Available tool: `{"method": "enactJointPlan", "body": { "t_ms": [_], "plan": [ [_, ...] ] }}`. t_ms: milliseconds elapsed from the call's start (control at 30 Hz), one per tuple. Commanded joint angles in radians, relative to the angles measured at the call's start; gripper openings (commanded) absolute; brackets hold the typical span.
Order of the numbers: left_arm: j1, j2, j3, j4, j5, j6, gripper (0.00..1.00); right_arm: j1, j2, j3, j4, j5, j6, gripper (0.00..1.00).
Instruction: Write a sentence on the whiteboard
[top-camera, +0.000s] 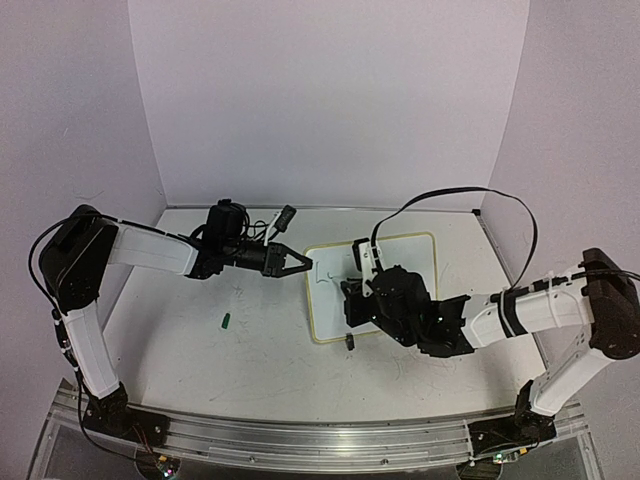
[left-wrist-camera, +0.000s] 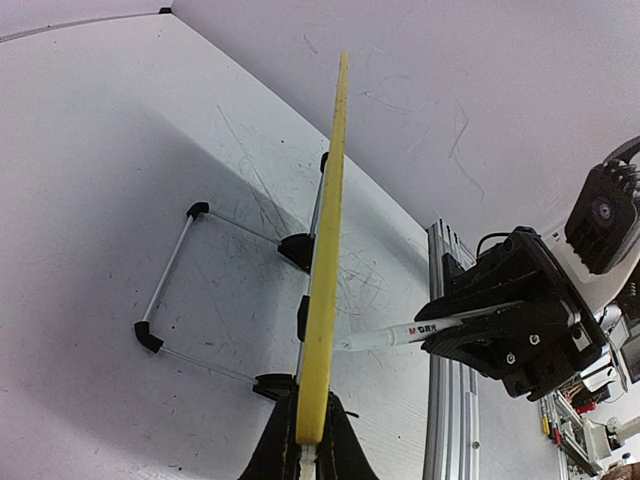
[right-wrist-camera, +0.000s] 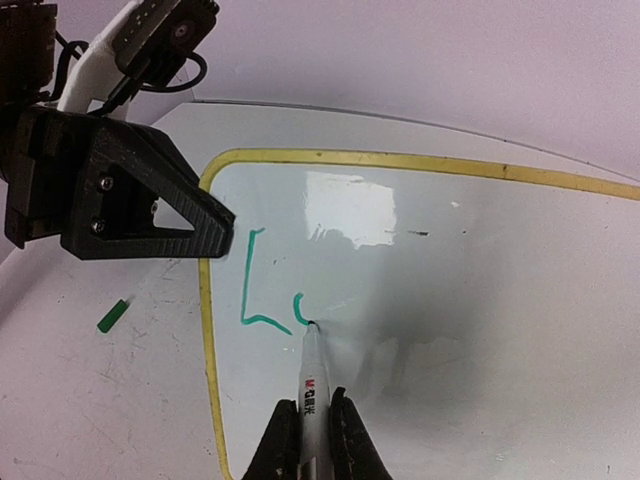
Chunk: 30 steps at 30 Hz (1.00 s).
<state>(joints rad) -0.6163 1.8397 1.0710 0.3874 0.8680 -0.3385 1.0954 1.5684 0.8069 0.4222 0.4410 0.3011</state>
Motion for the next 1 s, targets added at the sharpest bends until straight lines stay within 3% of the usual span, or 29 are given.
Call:
{"method": "enactJointPlan", "body": {
  "t_ms": [0,967],
  "plan": [
    [-0.014,-0.017,-0.006,0.022,0.029,0.007,0.00,-0.005,-0.039,-0.008,-0.023,0.066,0.017,0.00],
    [-0.017,-0.022,-0.006,0.022,0.029,0.009,0.00,-0.006,0.041,0.079,-0.005,0.052,-0.001,0.00]
  ]
}}
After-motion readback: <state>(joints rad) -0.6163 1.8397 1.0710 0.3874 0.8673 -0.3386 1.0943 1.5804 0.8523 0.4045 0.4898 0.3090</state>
